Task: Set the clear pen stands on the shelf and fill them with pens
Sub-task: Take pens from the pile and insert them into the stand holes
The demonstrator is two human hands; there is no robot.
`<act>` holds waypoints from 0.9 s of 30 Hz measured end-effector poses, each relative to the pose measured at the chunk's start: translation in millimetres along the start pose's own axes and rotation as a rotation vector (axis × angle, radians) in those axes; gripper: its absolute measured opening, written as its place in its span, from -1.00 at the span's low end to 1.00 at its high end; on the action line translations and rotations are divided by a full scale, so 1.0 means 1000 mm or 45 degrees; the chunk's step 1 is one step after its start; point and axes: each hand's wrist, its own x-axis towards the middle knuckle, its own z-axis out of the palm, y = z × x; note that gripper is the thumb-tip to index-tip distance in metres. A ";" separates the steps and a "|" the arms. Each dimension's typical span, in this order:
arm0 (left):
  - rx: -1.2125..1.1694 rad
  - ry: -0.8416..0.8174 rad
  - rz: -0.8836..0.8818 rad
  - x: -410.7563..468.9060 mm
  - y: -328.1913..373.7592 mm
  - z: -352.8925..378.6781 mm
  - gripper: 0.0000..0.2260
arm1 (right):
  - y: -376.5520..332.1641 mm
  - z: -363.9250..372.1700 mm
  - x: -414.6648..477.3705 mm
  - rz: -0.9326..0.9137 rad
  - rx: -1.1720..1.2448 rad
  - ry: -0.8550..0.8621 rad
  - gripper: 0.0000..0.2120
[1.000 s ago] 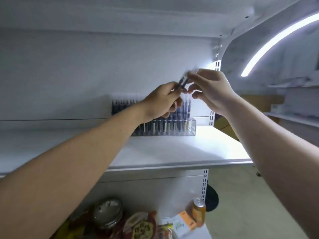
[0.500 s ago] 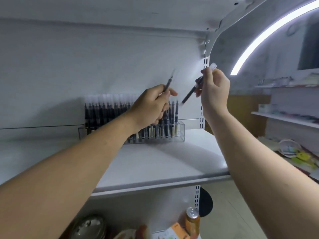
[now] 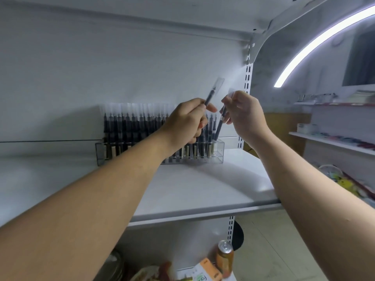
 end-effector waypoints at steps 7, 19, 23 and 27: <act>-0.045 -0.009 0.010 0.001 0.000 0.002 -0.72 | 0.000 0.005 -0.007 -0.031 -0.084 -0.172 -0.80; 0.019 -0.009 0.001 -0.001 -0.003 0.004 -0.68 | 0.006 0.005 -0.013 -0.012 -0.186 -0.356 -0.76; 0.117 0.015 0.031 -0.001 -0.004 0.005 -0.75 | 0.008 -0.003 -0.012 -0.032 -0.198 -0.294 -0.69; 0.303 0.088 0.118 0.000 -0.007 0.002 -0.84 | 0.005 -0.008 -0.009 0.035 -0.046 -0.074 -0.79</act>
